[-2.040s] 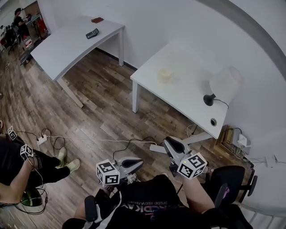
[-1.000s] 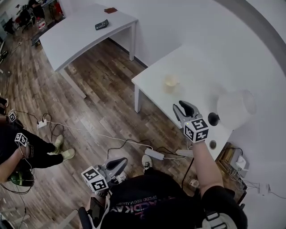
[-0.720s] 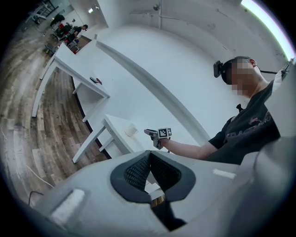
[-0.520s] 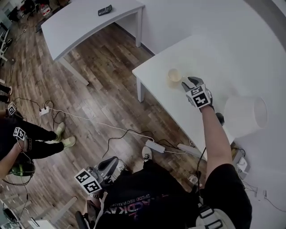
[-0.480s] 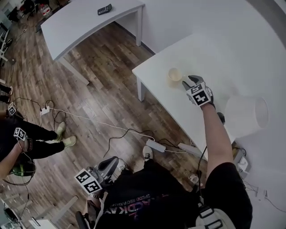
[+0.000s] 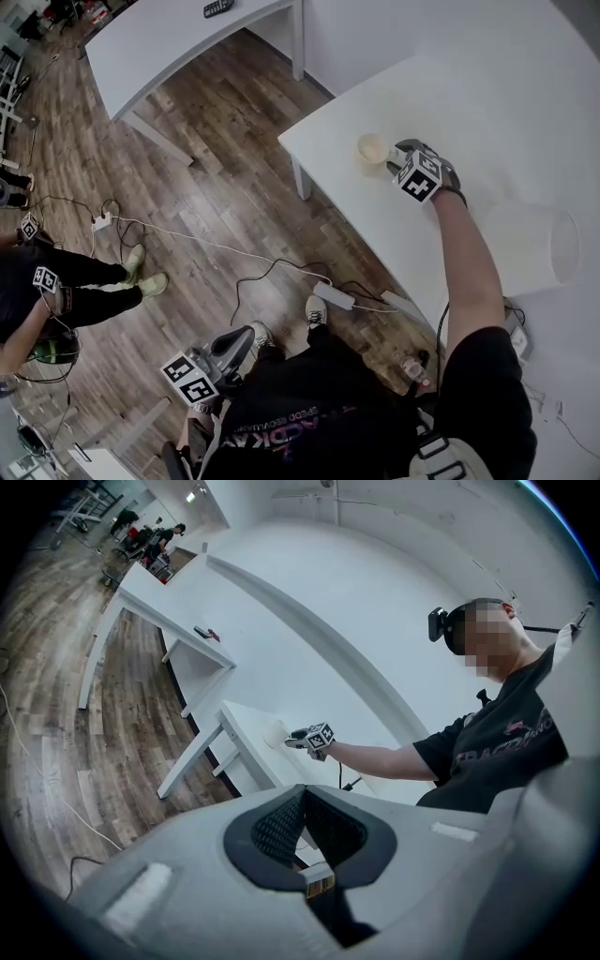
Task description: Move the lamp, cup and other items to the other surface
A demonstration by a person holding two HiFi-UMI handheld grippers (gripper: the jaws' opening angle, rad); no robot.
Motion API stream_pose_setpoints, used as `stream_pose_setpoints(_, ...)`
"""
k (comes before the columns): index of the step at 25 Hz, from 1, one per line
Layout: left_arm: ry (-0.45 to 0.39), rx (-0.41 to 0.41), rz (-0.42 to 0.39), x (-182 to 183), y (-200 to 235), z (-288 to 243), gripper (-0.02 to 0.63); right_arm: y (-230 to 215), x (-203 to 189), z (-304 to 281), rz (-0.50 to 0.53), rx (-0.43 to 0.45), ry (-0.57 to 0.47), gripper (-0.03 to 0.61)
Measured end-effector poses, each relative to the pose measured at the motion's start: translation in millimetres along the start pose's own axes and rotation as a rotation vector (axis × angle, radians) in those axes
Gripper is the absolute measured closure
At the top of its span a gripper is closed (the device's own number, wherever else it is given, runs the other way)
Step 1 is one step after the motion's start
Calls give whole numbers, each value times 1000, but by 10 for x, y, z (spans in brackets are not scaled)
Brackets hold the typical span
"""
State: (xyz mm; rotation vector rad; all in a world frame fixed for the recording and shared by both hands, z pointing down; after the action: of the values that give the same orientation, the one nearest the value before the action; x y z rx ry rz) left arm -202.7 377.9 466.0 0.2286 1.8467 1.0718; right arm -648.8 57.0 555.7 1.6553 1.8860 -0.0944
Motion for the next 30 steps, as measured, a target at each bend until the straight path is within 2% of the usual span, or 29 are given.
stream_pose_setpoints(5,0,12,15,-62,-10,-18,614,21,25,-89,69,59,21,394)
stream_pose_setpoints(13,-16,20,21,-106,-43,-15,614,28,58,-72,69,68,11,448)
stream_pose_setpoints(15,-20,23,22,-116,-42,-5,614,34,56,-65,59,59,8,488)
stream_pose_setpoints(30,-39,4,25,-201,-96,22,614,284,53,129,-94,92,-37,497)
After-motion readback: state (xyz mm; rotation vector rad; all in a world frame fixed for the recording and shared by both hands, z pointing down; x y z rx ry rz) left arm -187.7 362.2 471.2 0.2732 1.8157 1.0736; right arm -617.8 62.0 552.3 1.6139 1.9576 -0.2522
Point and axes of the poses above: the fingertips, and each gripper's own axes: z backward along the fingers, y to its left, x out of its top, the point moved 8 cm from there along z, backward along the fingers, and after that the axes turned 9 degrees about -y, right-handed, at the moved point
